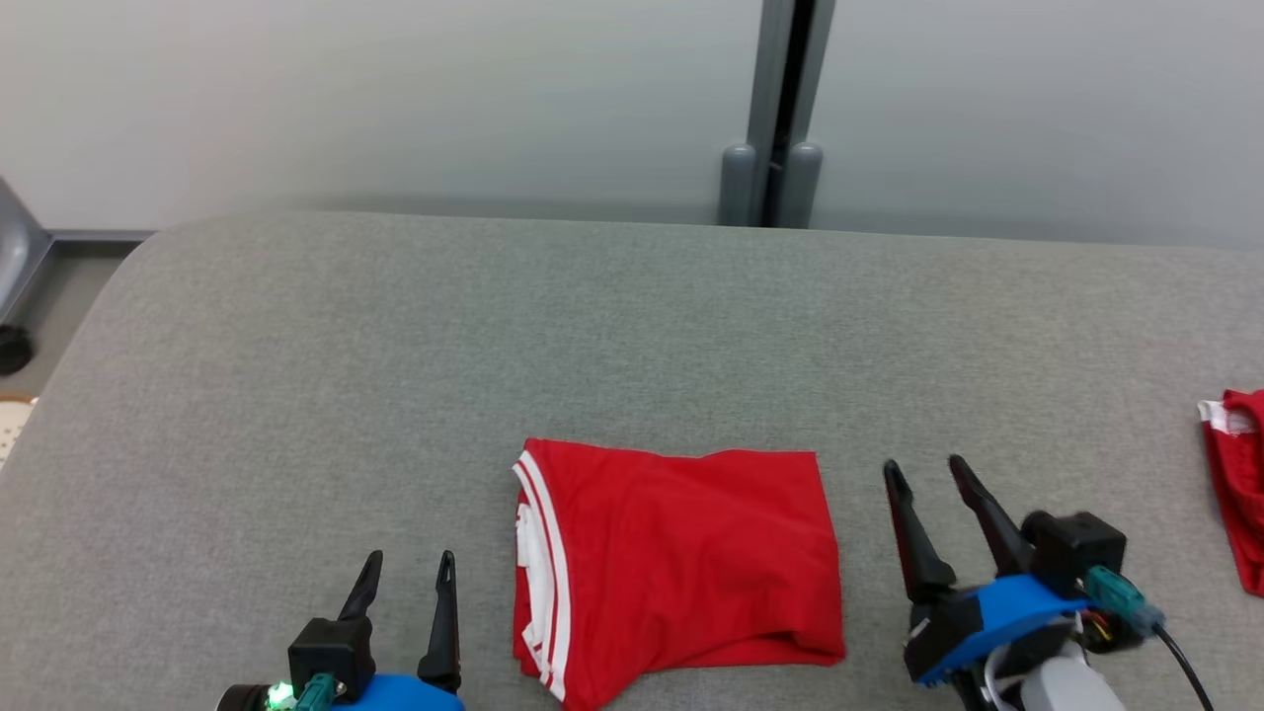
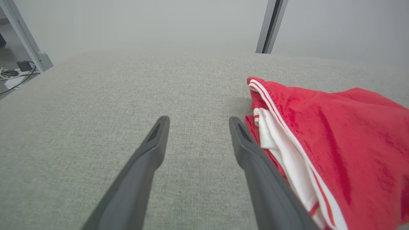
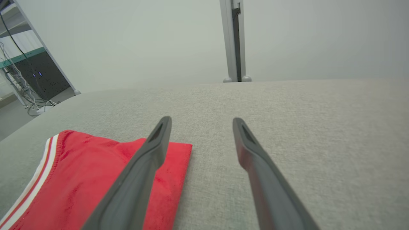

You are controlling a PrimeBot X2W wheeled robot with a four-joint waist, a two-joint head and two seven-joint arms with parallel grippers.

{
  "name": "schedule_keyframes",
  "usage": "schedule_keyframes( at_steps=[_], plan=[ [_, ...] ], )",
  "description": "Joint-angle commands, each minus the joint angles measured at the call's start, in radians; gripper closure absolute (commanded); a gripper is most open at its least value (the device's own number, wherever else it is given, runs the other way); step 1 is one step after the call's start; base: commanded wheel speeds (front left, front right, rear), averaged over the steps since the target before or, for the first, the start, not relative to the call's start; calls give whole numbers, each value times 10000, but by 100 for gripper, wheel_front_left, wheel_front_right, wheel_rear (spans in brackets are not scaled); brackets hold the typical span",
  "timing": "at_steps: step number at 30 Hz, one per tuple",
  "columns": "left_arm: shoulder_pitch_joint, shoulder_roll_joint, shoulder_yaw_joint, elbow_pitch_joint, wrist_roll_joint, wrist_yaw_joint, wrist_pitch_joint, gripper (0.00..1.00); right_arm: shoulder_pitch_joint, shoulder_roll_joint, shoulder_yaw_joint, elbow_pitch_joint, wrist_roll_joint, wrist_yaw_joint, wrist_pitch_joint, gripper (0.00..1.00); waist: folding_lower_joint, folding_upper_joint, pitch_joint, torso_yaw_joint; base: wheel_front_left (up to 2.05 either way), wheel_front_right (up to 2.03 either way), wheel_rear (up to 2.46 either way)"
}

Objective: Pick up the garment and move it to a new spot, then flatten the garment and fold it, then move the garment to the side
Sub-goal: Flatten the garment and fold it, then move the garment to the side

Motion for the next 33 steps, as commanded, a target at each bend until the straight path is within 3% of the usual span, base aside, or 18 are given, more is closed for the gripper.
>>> schedule_keyframes(
  at_steps=[1,8,20,28,33],
  plan=[
    [86,1,47,-112,107,-24,-23,0,300,-9,-223,-124,-275,0,-41,0,0,0,-150,-208,0,0,0],
    [639,1,196,-633,250,-66,-23,0,1248,-9,-1011,-245,-1073,0,-41,0,0,0,-426,-599,0,0,0],
    [1101,2,103,-942,360,-257,-23,0,1754,-10,-1036,-205,-1028,0,-41,0,0,0,-568,-621,0,0,0],
    [691,4,-156,-933,367,-358,-23,0,587,-11,-19,374,-616,0,-41,0,0,0,-173,-50,0,0,0],
    [541,1,-251,-845,292,-399,-23,0,-377,-27,556,1723,-630,0,-37,0,0,0,62,544,0,0,0]
  ],
)
